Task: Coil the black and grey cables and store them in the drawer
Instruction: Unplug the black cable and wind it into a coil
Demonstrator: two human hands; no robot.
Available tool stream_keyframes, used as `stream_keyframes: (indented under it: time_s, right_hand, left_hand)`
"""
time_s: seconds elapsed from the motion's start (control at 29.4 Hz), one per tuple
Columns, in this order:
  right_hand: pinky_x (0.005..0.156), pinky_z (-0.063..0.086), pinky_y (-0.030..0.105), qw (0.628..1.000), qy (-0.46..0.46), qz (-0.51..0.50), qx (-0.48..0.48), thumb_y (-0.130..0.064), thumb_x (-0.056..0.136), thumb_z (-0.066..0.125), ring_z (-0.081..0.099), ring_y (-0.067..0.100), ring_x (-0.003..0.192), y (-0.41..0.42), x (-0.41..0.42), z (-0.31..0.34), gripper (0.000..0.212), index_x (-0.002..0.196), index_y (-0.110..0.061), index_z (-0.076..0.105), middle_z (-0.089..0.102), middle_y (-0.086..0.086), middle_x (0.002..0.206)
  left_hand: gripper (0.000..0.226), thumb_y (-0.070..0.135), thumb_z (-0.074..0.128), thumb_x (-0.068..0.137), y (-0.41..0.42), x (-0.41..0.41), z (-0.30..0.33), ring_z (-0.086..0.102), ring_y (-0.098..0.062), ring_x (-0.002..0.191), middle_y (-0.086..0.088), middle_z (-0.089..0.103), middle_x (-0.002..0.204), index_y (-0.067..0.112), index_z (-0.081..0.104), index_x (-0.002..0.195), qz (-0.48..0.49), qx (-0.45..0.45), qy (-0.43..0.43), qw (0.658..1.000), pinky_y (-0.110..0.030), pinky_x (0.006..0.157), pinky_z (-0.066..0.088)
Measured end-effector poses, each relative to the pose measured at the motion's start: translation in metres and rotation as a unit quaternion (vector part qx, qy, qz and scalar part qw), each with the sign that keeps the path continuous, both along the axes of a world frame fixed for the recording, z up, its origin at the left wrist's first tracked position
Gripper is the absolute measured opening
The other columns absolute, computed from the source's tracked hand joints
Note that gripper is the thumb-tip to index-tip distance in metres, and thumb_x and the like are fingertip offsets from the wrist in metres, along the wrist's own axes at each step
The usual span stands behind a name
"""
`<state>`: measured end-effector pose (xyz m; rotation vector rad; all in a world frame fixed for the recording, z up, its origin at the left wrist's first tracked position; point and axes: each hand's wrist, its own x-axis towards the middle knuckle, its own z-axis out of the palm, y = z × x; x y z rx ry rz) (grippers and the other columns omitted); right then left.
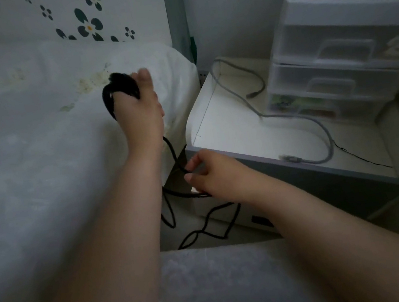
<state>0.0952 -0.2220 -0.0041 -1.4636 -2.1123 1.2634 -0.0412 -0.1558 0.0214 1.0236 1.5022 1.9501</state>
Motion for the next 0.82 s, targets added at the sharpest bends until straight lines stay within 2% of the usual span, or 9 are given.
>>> stream_keyframes:
  time_s: [0.07, 0.1, 0.17, 0.31, 0.41, 0.48, 0.58, 0.72, 0.82]
  right_hand:
    - [0.072, 0.045, 0.026, 0.999, -0.012, 0.0, 0.047, -0.033, 0.091, 0.057, 0.056, 0.011, 0.082, 0.002, 0.003, 0.002, 0.014, 0.103, -0.025, 0.058, 0.057, -0.01, 0.086]
    - [0.072, 0.045, 0.027, 0.997, -0.023, -0.003, 0.072, -0.035, 0.091, 0.057, 0.055, 0.011, 0.081, 0.003, 0.006, 0.004, 0.012, 0.1, -0.028, 0.059, 0.056, -0.012, 0.084]
    - [0.071, 0.042, 0.028, 0.99, -0.059, -0.013, 0.127, -0.037, 0.093, 0.053, 0.054, 0.011, 0.083, 0.006, 0.012, 0.01, 0.012, 0.1, -0.03, 0.059, 0.054, -0.014, 0.083]
    - [0.071, 0.041, 0.03, 0.969, -0.067, -0.039, 0.233, -0.036, 0.096, 0.046, 0.054, 0.016, 0.086, 0.016, 0.022, 0.015, 0.015, 0.101, -0.029, 0.058, 0.06, -0.006, 0.093]
    - [0.073, 0.043, 0.032, 0.956, -0.022, -0.031, 0.29, -0.032, 0.097, 0.045, 0.052, 0.015, 0.086, 0.025, 0.027, 0.014, 0.016, 0.1, -0.025, 0.059, 0.059, -0.002, 0.095]
    - [0.071, 0.043, 0.032, 0.949, -0.005, -0.045, 0.313, -0.032, 0.097, 0.045, 0.05, 0.013, 0.084, 0.031, 0.032, 0.014, 0.015, 0.098, -0.025, 0.058, 0.057, -0.003, 0.092]
    - [0.07, 0.042, 0.032, 0.943, 0.026, -0.084, 0.32, -0.032, 0.097, 0.045, 0.051, 0.012, 0.084, 0.04, 0.037, 0.014, 0.014, 0.095, -0.026, 0.058, 0.058, -0.005, 0.093]
    - [0.077, 0.049, 0.039, 0.943, 0.087, -0.1, 0.304, -0.031, 0.098, 0.045, 0.058, 0.014, 0.088, 0.044, 0.041, 0.011, 0.013, 0.093, -0.025, 0.056, 0.063, -0.006, 0.094]
    - [0.066, 0.048, 0.036, 0.946, 0.088, -0.111, 0.29, -0.04, 0.096, 0.047, 0.057, 0.012, 0.074, 0.048, 0.046, 0.008, 0.013, 0.089, -0.029, 0.048, 0.06, -0.009, 0.078]
  left_hand:
    - [0.075, 0.07, 0.052, 0.074, 0.002, -0.001, -0.008, 0.065, -0.039, 0.094, -0.024, 0.067, 0.103, 0.005, 0.056, 0.111, -0.023, -0.042, 0.071, 0.996, -0.049, 0.082, 0.056]
    - [0.085, 0.077, 0.05, 0.069, 0.002, -0.002, -0.013, 0.063, -0.042, 0.095, -0.025, 0.066, 0.104, 0.006, 0.054, 0.115, -0.033, -0.06, 0.107, 0.992, -0.054, 0.082, 0.054]
    - [0.098, 0.091, 0.041, 0.062, 0.003, -0.004, -0.02, 0.062, -0.038, 0.075, -0.021, 0.063, 0.083, 0.006, 0.053, 0.11, -0.06, -0.085, 0.175, 0.979, -0.054, 0.069, 0.054]
    - [0.086, 0.085, 0.024, 0.07, 0.003, 0.0, -0.021, 0.06, -0.037, 0.07, -0.016, 0.06, 0.075, 0.005, 0.05, 0.088, -0.103, -0.147, 0.242, 0.953, -0.054, 0.07, 0.053]
    - [0.072, 0.065, 0.018, 0.093, -0.001, 0.011, -0.021, 0.061, -0.027, 0.073, -0.011, 0.061, 0.075, 0.005, 0.056, 0.099, -0.16, -0.164, 0.248, 0.941, -0.045, 0.075, 0.053]
    - [0.066, 0.054, 0.013, 0.099, -0.003, 0.019, -0.022, 0.06, -0.023, 0.07, -0.012, 0.063, 0.075, 0.007, 0.059, 0.101, -0.203, -0.172, 0.233, 0.936, -0.035, 0.068, 0.049]
    - [0.073, 0.064, 0.006, 0.093, -0.01, 0.026, -0.016, 0.053, -0.017, 0.052, -0.006, 0.055, 0.059, 0.013, 0.059, 0.087, -0.296, -0.187, 0.217, 0.911, -0.028, 0.055, 0.043]
    - [0.094, 0.087, 0.006, 0.064, -0.021, 0.033, -0.011, 0.054, -0.015, 0.048, -0.005, 0.054, 0.055, 0.011, 0.059, 0.077, -0.387, -0.19, 0.266, 0.862, -0.029, 0.059, 0.043]
    - [0.101, 0.098, 0.02, 0.054, -0.023, 0.034, -0.009, 0.056, -0.017, 0.047, -0.003, 0.054, 0.05, 0.005, 0.057, 0.073, -0.428, -0.191, 0.281, 0.837, -0.034, 0.062, 0.047]
